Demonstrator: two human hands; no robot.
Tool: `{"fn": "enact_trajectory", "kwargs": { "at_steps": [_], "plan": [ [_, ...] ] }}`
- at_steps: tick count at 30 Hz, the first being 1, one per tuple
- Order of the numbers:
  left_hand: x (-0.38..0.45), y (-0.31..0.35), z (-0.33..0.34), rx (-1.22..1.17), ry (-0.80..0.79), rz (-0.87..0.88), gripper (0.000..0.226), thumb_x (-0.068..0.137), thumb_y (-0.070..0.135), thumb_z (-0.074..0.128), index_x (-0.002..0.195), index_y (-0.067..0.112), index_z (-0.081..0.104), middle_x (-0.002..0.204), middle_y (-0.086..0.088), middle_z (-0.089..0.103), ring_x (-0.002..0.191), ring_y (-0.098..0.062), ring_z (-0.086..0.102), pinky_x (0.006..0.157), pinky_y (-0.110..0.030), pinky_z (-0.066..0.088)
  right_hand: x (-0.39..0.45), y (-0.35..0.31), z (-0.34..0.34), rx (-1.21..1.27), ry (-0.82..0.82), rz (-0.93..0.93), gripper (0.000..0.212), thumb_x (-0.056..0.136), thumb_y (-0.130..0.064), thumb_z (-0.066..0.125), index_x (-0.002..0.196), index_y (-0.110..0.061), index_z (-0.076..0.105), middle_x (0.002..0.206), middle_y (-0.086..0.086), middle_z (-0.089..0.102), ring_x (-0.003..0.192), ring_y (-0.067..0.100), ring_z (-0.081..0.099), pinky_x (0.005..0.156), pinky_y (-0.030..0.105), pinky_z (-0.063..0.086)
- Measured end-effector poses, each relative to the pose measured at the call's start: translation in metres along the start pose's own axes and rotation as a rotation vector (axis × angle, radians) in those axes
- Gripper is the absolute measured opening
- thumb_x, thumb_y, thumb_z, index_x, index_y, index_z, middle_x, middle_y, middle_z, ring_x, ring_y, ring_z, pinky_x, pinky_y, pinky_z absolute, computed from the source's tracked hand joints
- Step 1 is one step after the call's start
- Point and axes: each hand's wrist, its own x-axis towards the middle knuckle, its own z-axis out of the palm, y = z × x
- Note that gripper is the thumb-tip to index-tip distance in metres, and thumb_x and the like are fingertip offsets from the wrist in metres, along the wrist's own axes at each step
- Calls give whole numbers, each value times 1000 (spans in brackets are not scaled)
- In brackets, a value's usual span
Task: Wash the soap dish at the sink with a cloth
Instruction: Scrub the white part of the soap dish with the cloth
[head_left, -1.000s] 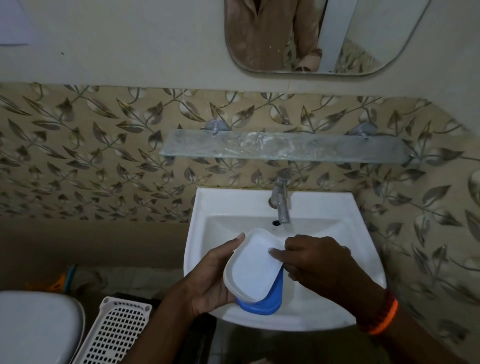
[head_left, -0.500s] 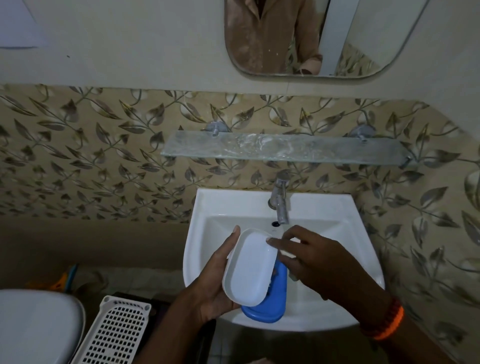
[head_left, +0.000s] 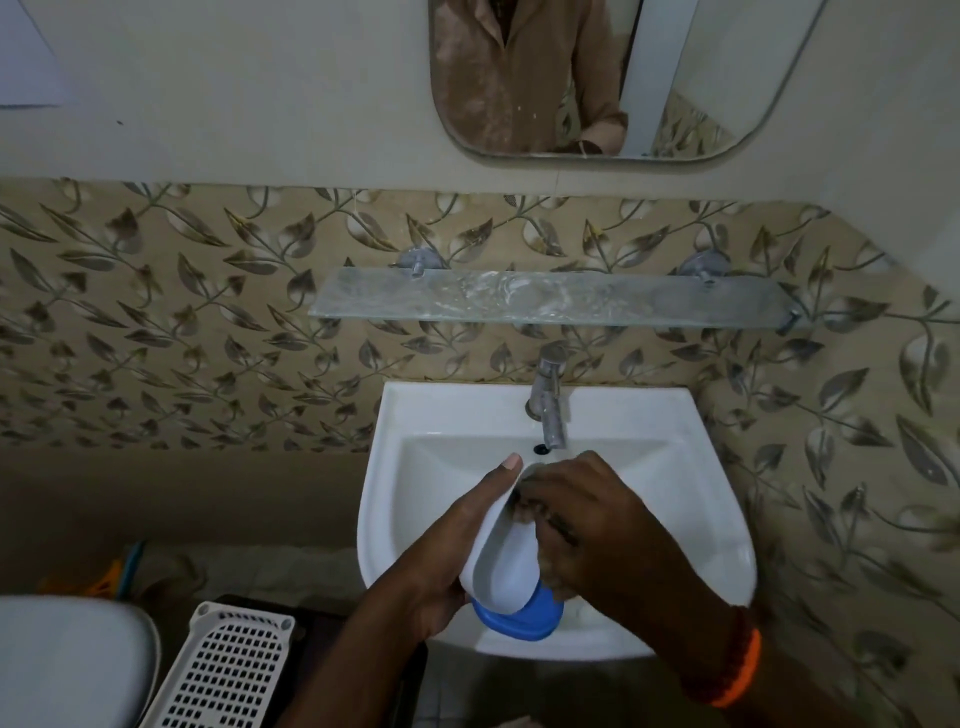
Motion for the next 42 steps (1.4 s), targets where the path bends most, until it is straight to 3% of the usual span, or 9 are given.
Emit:
{"fn": "enact_trajectory", "kwargs": {
  "at_steps": [3, 8, 14, 18, 24, 28, 34, 39, 42],
  "plan": [
    [-3, 1, 5, 17, 50, 78, 51, 59, 71, 82, 100, 43, 78, 99, 1, 81, 92, -18, 77, 90, -45, 60, -6, -7, 10, -181, -76, 37, 36, 61, -17, 92, 90, -2, 77, 90, 12, 77, 77, 25, 72, 73, 33, 62],
    [-2, 2, 4, -85, 195, 120, 75, 50, 71, 84, 114, 34, 73, 100, -4, 80, 98, -30, 74, 87, -52, 61, -13, -35, 19, 305, -274, 376, 31, 88, -30, 71, 116, -18, 68, 117, -3, 69, 108, 9, 61, 107, 23, 44],
    [-6, 6, 8, 19, -1, 108, 43, 61, 72, 76, 98, 50, 77, 102, 3, 81, 98, -17, 76, 93, -45, 58, 9, -10, -4, -159, -152, 155, 27, 67, -13, 86, 91, -6, 75, 90, 10, 74, 79, 25, 68, 71, 32, 59],
    [-3, 11, 13, -28, 0, 70, 25, 65, 72, 71, 81, 54, 77, 87, 7, 81, 82, -10, 77, 65, -29, 62, 8, -21, 3, -101, -285, 250, 40, 70, -24, 87, 104, -8, 73, 105, 7, 73, 95, 25, 69, 88, 37, 58],
    [4, 2, 9, -105, 9, 95, 71, 50, 83, 76, 103, 36, 80, 107, -6, 80, 98, -25, 76, 79, -37, 63, -6, -47, 14, 360, -90, 496, 16, 70, -17, 85, 77, -19, 71, 70, -16, 68, 68, -4, 63, 70, -5, 45],
    [5, 2, 7, -163, -43, 54, 83, 67, 76, 71, 126, 18, 71, 127, -19, 71, 121, -37, 65, 109, -52, 48, 4, -52, 9, 518, -59, 660, 29, 86, -17, 69, 72, -41, 66, 71, -34, 63, 87, -21, 57, 71, -5, 40],
    [12, -1, 4, -119, 63, 141, 83, 46, 77, 80, 115, 32, 75, 107, -8, 79, 99, -29, 76, 82, -48, 63, 5, -50, 10, 32, -301, 510, 13, 88, -25, 47, 93, -23, 59, 89, 1, 63, 83, 22, 62, 72, 35, 54],
    [12, -6, 2, -368, -89, 121, 46, 69, 65, 75, 95, 29, 84, 99, -6, 81, 89, -20, 79, 68, -31, 63, 12, -54, 11, 512, -122, 710, 10, 92, -20, 63, 90, -27, 70, 86, -19, 65, 83, -3, 63, 74, 0, 44],
    [10, -9, 4, -451, -245, -11, 63, 77, 57, 79, 117, 9, 76, 115, -17, 76, 106, -29, 74, 88, -40, 59, 29, -52, 3, 921, 22, 956, 18, 90, -16, 68, 75, -26, 74, 73, -14, 74, 74, 0, 70, 67, 7, 52]
  ]
}}
